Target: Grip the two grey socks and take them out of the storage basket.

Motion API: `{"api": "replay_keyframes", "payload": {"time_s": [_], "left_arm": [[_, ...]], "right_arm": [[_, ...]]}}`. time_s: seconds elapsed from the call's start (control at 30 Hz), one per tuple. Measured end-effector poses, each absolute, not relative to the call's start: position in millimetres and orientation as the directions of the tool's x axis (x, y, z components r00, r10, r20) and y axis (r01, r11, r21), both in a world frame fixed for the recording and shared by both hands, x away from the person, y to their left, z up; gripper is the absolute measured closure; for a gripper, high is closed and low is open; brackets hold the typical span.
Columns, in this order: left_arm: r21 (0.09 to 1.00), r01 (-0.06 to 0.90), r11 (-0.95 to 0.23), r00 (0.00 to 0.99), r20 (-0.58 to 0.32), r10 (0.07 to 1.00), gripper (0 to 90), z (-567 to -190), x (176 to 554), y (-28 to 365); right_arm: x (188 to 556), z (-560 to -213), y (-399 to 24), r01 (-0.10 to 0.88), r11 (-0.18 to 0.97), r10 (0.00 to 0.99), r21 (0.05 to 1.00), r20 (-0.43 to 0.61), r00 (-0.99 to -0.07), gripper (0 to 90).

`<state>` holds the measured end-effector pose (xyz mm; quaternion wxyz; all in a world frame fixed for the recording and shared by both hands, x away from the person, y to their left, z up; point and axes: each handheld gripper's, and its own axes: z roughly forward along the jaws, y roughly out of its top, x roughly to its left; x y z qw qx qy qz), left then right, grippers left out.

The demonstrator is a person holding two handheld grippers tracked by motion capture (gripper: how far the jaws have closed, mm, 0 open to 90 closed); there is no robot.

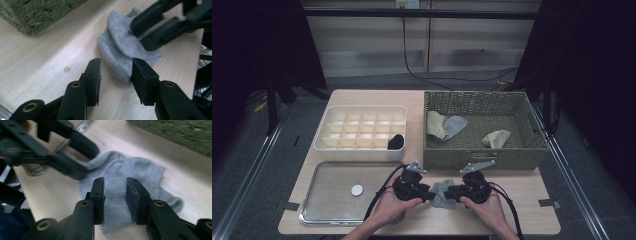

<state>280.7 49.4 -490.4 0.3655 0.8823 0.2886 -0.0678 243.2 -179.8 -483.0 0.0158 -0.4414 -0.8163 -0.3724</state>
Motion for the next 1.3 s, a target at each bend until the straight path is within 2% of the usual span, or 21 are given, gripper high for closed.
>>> {"api": "replay_keyframes", "payload": {"time_s": [0.1,0.17,0.23,0.47,0.7,0.77,0.83,0.97,1.3], "left_arm": [[0.606,0.550,-0.575,0.832,-0.334,0.444,70.9,-493.4,279.6,47.2],[0.613,0.541,-0.576,0.838,-0.332,0.433,80.5,-495.0,278.0,46.3],[0.620,0.541,-0.569,0.838,-0.341,0.425,85.7,-495.3,278.7,47.9],[0.654,0.574,-0.492,0.815,-0.403,0.416,86.5,-483.7,276.4,54.6],[0.691,0.545,-0.474,0.835,-0.399,0.378,86.5,-470.1,269.1,53.7],[0.692,0.535,-0.484,0.841,-0.384,0.381,86.5,-469.5,267.4,51.9],[0.690,0.526,-0.497,0.846,-0.361,0.393,86.5,-470.6,266.9,51.7],[0.689,0.530,-0.494,0.841,-0.350,0.413,86.4,-473.3,269.7,55.5],[0.656,0.561,-0.505,0.821,-0.363,0.441,86.3,-478.4,275.5,66.8]], "right_arm": [[240.4,-485.2,-178.2,0.732,0.340,0.709,0.590,0.351,-0.612,63.1],[240.1,-485.5,-178.7,0.731,0.349,0.712,0.587,0.341,-0.614,61.2],[240.5,-485.2,-179.9,0.731,0.340,0.712,0.592,0.345,-0.612,59.7],[238.3,-484.6,-180.0,0.722,0.346,0.707,0.599,0.340,-0.620,54.2],[236.3,-481.5,-181.5,0.722,0.331,0.716,0.608,0.336,-0.612,50.1],[236.3,-481.2,-181.2,0.718,0.331,0.718,0.613,0.330,-0.613,54.6],[235.9,-480.7,-181.4,0.715,0.333,0.712,0.615,0.332,-0.618,69.2],[234.3,-478.7,-186.5,0.725,0.307,0.724,0.617,0.342,-0.598,83.1],[216.0,-483.3,-220.0,0.765,0.254,0.777,0.591,0.346,-0.525,88.9]]}}
